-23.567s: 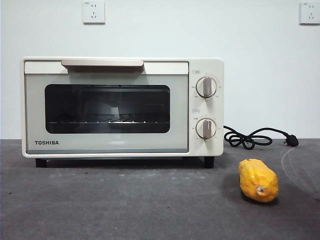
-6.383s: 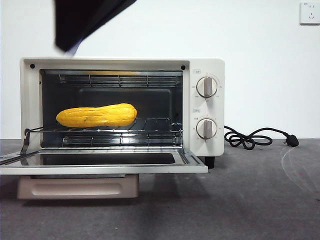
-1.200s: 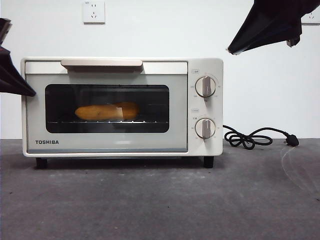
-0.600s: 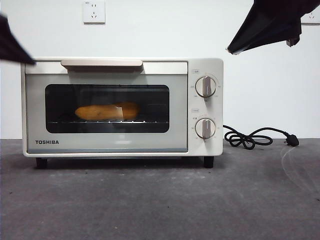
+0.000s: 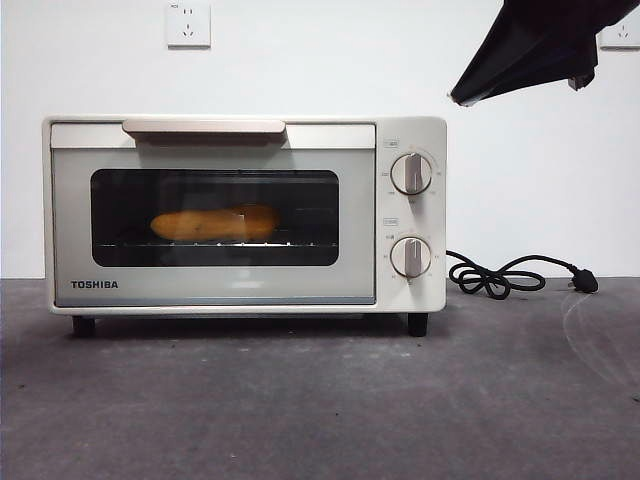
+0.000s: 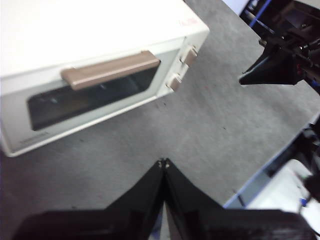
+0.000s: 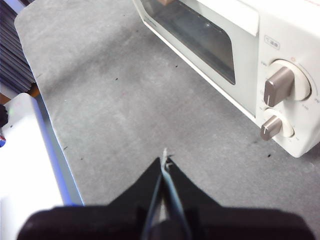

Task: Take the corn from the table,put the corn in the oven

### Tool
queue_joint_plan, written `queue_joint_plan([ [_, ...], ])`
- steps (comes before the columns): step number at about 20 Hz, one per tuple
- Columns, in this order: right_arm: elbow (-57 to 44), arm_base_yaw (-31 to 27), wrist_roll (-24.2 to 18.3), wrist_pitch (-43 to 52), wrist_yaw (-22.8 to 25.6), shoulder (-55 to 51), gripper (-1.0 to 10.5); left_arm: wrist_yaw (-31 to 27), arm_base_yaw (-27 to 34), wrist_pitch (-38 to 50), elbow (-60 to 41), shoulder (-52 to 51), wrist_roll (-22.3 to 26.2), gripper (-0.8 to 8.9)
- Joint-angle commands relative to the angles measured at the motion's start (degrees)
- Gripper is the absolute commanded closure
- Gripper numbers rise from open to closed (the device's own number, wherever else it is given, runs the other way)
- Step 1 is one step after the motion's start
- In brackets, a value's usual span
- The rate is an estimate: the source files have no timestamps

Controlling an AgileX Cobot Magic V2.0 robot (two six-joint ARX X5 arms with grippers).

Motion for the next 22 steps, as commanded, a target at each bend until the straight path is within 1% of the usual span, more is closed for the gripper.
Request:
queue_joint_plan([
  [1, -0.7, 0.17, 0.28, 0.28, -0.04, 0.28, 9.6, -1.64, -0.09, -0.09, 0.07, -1.46, -0.63, 8.21],
  [10, -0.68, 0.17, 0.33, 0.81, 0.0, 0.28, 9.6, -2.21, -0.09, -1.16, 0.09, -1.14, -0.42, 8.21],
  [13, -0.68, 0.17, 2.23, 0.72, 0.02, 0.26, 9.6, -3.34, -0.09, -1.18, 0.09, -0.44, -0.63, 8.17],
  [14, -0.68, 0.17, 2.27, 0.72, 0.02, 0.26, 9.6, -3.65, -0.09, -1.18, 0.09, -0.09, -0.61, 8.17],
  [18, -0.68, 0.17, 2.19, 0.79, 0.07, 0.26, 9.6, -3.93, -0.09, -0.77, 0.09, 2.47, -0.59, 8.17],
  [22, -0.68, 0.17, 2.19, 0.79, 1.57, 0.26, 9.6, -3.91, -0.09, -0.7, 0.09, 6.38, -0.59, 8.17],
])
